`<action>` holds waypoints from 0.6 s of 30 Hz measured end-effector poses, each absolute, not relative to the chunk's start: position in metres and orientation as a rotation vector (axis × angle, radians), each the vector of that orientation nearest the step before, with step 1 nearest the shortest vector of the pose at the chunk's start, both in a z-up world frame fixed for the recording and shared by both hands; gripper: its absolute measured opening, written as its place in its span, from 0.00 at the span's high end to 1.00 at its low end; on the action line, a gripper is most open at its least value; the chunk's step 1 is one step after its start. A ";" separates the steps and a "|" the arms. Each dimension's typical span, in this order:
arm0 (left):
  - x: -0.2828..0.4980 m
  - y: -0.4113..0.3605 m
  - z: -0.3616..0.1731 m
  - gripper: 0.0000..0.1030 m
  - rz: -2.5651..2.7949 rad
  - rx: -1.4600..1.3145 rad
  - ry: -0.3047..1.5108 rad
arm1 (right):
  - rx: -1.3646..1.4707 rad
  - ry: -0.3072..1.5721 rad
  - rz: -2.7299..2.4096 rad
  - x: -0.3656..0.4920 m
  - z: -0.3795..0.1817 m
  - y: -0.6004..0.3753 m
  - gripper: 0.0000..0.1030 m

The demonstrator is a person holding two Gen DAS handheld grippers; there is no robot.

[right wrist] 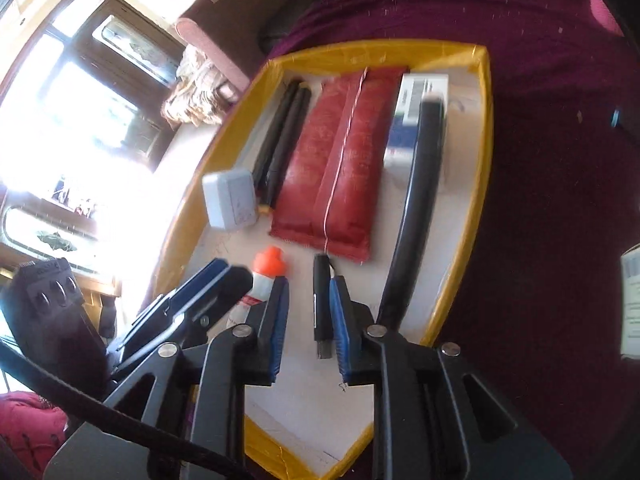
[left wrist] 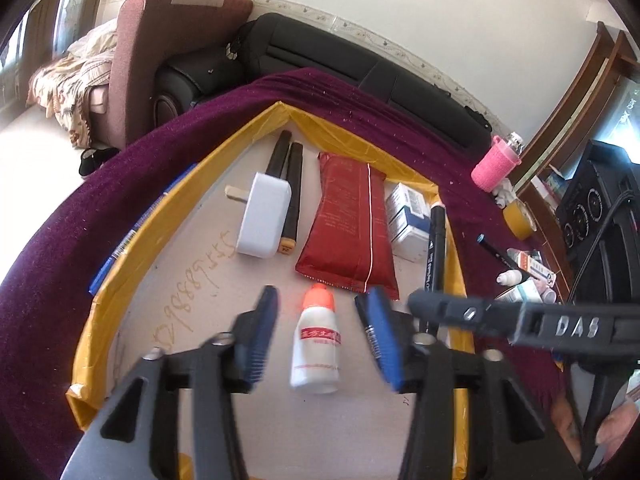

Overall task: Organize objects
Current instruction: 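Carry the glue bottle toward the tray while the right gripper brings a black pen, then release the glue bottle and black pen in the tray, open both grippers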

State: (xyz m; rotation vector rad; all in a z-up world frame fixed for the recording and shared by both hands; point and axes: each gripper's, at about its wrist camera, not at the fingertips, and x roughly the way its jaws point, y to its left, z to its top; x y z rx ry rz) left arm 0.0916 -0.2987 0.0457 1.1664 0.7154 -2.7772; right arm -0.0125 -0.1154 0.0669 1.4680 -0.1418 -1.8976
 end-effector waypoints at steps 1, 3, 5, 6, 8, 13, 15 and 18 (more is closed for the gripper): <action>0.095 -0.300 0.049 0.54 -2.783 1.141 0.724 | 1.450 -0.142 -1.925 -0.013 0.075 -0.112 0.71; 0.102 -0.302 0.056 0.50 -2.796 1.092 0.752 | 1.421 -0.132 -1.976 -0.018 0.089 -0.104 0.60; 0.107 -0.306 0.061 0.46 -2.810 1.051 0.793 | 1.431 -0.128 -1.968 -0.022 0.094 -0.102 0.56; 0.110 -0.307 0.063 0.46 -2.816 1.035 0.810 | 1.447 -0.129 -1.955 -0.025 0.094 -0.104 0.56; 0.110 -0.309 0.064 0.46 -2.816 1.020 0.830 | 1.478 -0.106 -2.002 -0.034 0.088 -0.111 0.56; 0.113 -0.312 0.064 0.46 -2.823 1.019 0.821 | 1.551 -0.209 -2.093 -0.058 0.069 -0.101 0.58; 0.114 -0.314 0.063 0.46 -2.819 1.011 0.819 | 1.537 -0.180 -2.162 -0.056 0.076 -0.101 0.58; 0.115 -0.318 0.061 0.46 -2.819 1.003 0.827 | 1.461 -0.026 -2.312 -0.044 0.094 -0.111 0.58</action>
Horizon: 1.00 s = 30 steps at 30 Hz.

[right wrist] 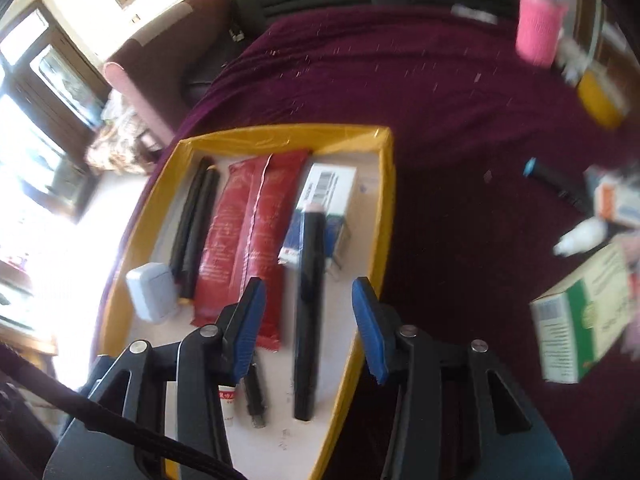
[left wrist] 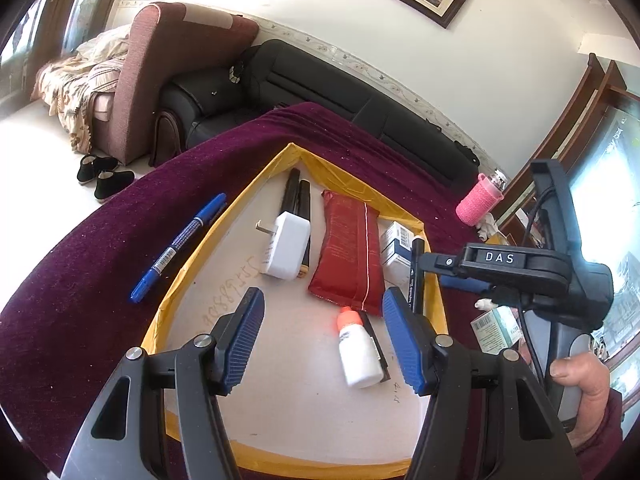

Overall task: Organize objects
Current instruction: 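Release the glue bottle and black pen in the tray, open both grippers, then grasp the pink cartoon pouch with the left gripper while the right grasps the yellow cracker packet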

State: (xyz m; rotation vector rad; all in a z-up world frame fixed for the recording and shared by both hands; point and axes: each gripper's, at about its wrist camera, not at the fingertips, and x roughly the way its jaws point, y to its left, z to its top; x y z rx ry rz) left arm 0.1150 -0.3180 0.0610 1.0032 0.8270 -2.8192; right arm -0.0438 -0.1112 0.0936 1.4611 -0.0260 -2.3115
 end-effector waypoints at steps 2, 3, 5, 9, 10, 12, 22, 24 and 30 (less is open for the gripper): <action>0.116 -0.320 0.060 0.46 -2.826 0.997 0.856 | 1.368 -0.087 -2.270 -0.037 0.104 -0.112 0.58; 0.116 -0.321 0.060 0.46 -2.830 0.994 0.868 | 1.340 -0.136 -2.223 -0.036 0.108 -0.113 0.57; 0.117 -0.322 0.061 0.46 -2.833 0.988 0.876 | 1.354 -0.184 -2.138 -0.039 0.104 -0.117 0.52; 0.119 -0.321 0.063 0.46 -2.844 0.976 0.880 | 1.494 -0.245 -2.103 -0.052 0.081 -0.114 0.52; 0.120 -0.321 0.063 0.46 -2.847 0.974 0.881 | 1.520 -0.240 -2.136 -0.052 0.078 -0.110 0.52; 0.121 -0.319 0.065 0.46 -2.849 0.972 0.874 | 1.576 -0.272 -2.182 -0.052 0.075 -0.099 0.52; 0.117 -0.264 0.086 0.38 -3.008 1.037 0.750 | 1.330 -0.307 -2.359 -0.029 0.139 0.004 0.50; 0.111 -0.235 0.091 0.37 -3.091 1.111 0.673 | 1.306 -0.373 -2.456 -0.021 0.143 0.056 0.49; 0.081 -0.161 0.099 0.37 -3.183 1.333 0.506 | 1.347 -0.572 -2.673 -0.012 0.127 0.197 0.47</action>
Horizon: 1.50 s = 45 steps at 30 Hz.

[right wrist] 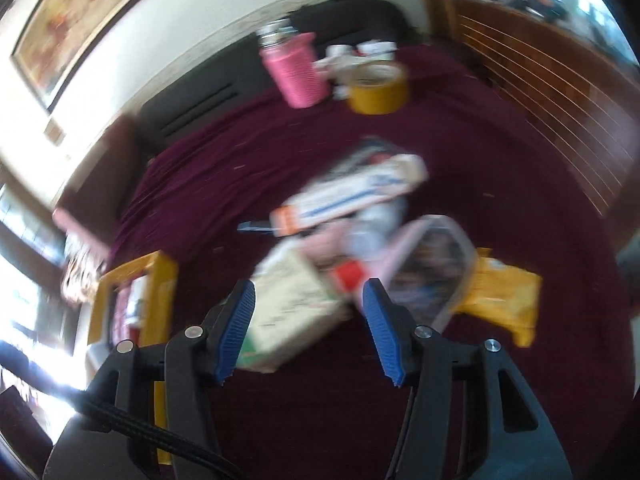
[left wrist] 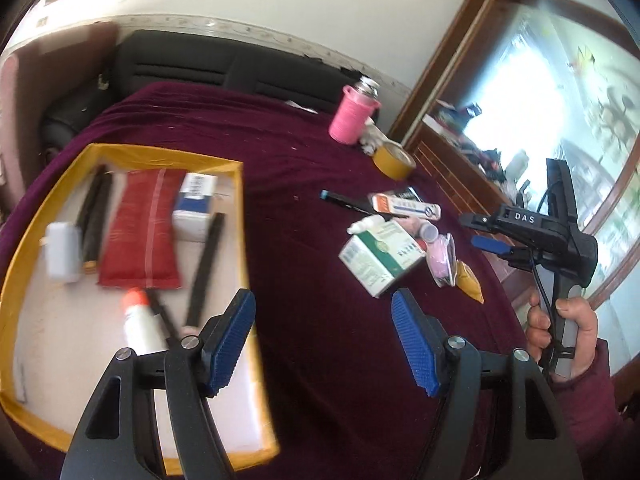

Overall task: Organize objects
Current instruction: 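Grasp the pink cartoon pouch with the left gripper while the right grasps the yellow cracker packet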

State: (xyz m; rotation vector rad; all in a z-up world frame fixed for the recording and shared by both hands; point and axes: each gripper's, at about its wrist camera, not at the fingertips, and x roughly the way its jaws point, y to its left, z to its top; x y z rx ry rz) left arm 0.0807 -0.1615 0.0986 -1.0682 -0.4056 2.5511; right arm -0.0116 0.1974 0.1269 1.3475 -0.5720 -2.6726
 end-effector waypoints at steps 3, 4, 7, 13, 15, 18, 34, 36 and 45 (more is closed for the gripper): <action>0.065 -0.140 0.104 0.37 2.552 -1.084 -0.387 | 1.407 -0.602 -2.710 -0.017 0.120 0.247 0.47; 0.060 -0.135 0.104 0.37 2.551 -1.097 -0.396 | 1.422 -0.612 -2.708 -0.021 0.117 0.256 0.47; 0.053 -0.121 0.103 0.37 2.536 -1.141 -0.429 | 1.442 -0.670 -2.670 -0.040 0.100 0.268 0.47; 0.048 -0.107 0.096 0.37 2.547 -1.201 -0.452 | 1.449 -0.680 -2.603 -0.079 0.081 0.276 0.47; 0.051 -0.110 0.099 0.37 2.571 -1.187 -0.456 | 1.455 -0.590 -2.514 -0.081 0.078 0.255 0.45; 0.051 -0.110 0.101 0.37 2.599 -1.169 -0.424 | 1.462 -0.444 -2.307 -0.066 0.076 0.218 0.45; 0.047 0.051 0.054 0.37 2.411 -1.218 0.124 | 1.444 -0.499 -2.529 -0.005 0.080 0.309 0.45; 0.037 0.070 0.042 0.37 2.419 -1.250 0.214 | 1.440 -0.475 -2.545 -0.007 0.078 0.314 0.45; 0.026 0.097 0.023 0.28 2.390 -1.253 0.236 | 1.447 -0.301 -2.515 -0.024 0.066 0.304 0.45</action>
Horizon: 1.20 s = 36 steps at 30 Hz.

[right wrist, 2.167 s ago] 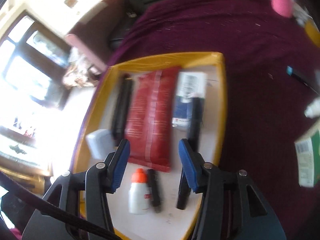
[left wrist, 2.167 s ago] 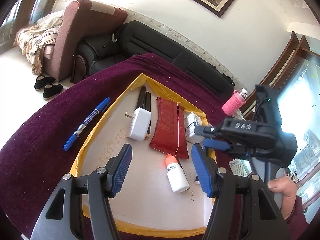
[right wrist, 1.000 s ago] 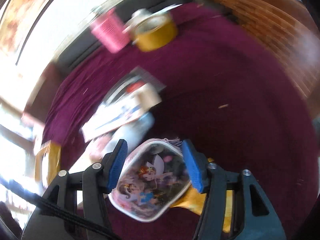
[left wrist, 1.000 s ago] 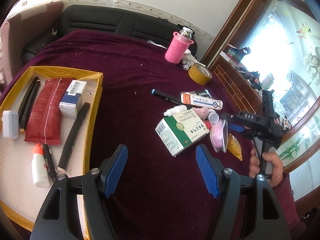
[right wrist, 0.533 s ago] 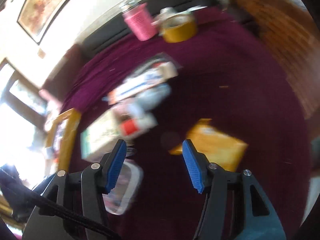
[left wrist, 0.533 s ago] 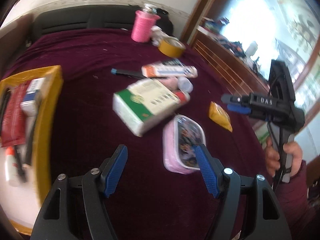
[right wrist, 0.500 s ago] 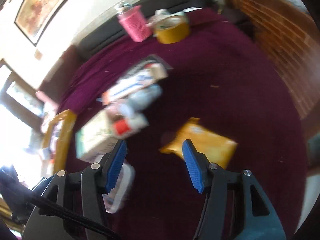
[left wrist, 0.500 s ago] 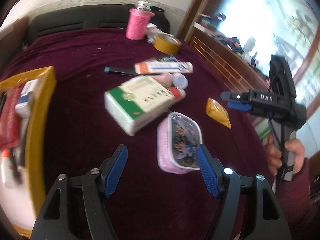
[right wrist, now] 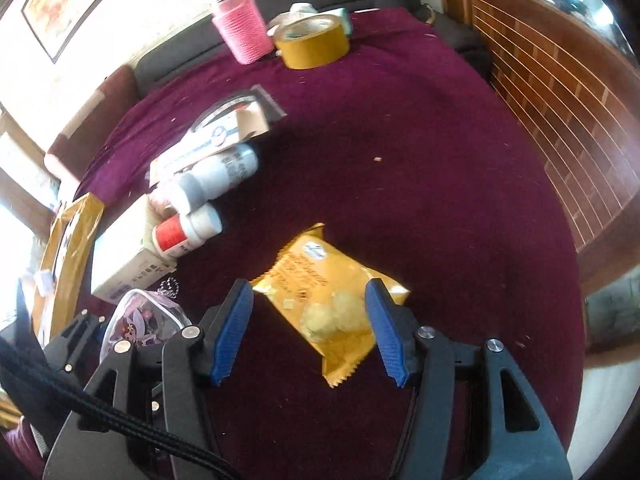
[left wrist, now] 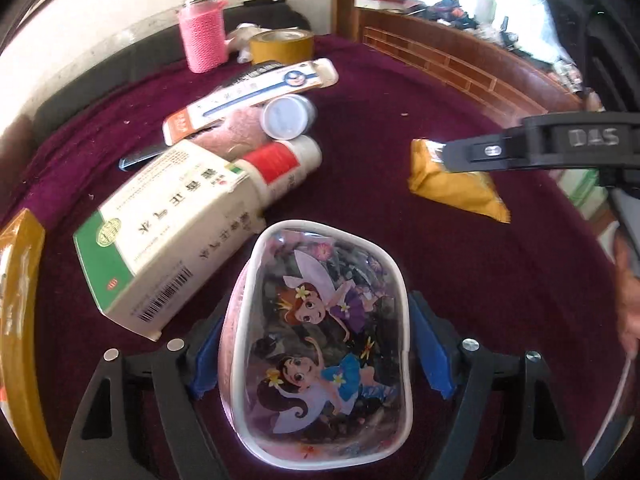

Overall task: Organize objects
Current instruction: 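Grasp the pink cartoon pouch with the left gripper while the right grasps the yellow cracker packet, then carry the pouch and cracker packet into the tray and release both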

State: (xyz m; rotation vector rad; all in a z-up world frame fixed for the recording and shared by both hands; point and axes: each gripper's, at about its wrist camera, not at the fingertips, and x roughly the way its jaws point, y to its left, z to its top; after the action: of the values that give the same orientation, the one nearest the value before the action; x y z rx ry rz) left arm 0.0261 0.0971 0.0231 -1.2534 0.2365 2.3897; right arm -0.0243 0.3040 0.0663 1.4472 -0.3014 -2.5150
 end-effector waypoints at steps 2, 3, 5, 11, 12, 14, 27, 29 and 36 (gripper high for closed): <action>0.030 0.087 0.029 0.28 2.382 -1.247 0.170 | 1.438 -0.212 -2.518 -0.023 0.065 0.298 0.44; 0.032 0.081 0.034 0.28 2.381 -1.235 0.130 | 1.440 -0.142 -2.519 -0.023 0.064 0.294 0.41; 0.039 0.070 0.047 0.28 2.381 -1.206 0.068 | 1.433 -0.014 -2.527 -0.024 0.061 0.286 0.39; 0.066 0.024 0.085 0.27 2.457 -1.092 -0.038 | 1.438 0.191 -2.550 -0.030 0.047 0.274 0.42; 0.070 0.012 0.090 0.27 2.479 -1.083 -0.065 | 1.455 0.148 -2.558 -0.031 0.047 0.277 0.48; 0.076 -0.008 0.095 0.27 2.510 -1.074 -0.096 | 1.462 0.049 -2.557 -0.032 0.051 0.284 0.57; 0.118 -0.200 0.108 0.27 2.940 -1.069 -0.285 | 1.341 -0.463 -2.324 0.004 0.103 0.256 0.60; 0.122 -0.230 0.100 0.27 2.992 -1.121 -0.315 | 1.305 -0.457 -2.266 0.010 0.116 0.228 0.60; 0.115 -0.281 0.065 0.27 3.013 -1.298 -0.333 | 1.268 -0.394 -1.986 0.025 0.130 0.090 0.59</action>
State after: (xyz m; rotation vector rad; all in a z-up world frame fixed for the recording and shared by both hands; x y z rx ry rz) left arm 0.1154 -0.2812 0.0654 -1.2983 -0.3334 3.0126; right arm 0.0253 0.0899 0.1299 1.2682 -0.3944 -1.9859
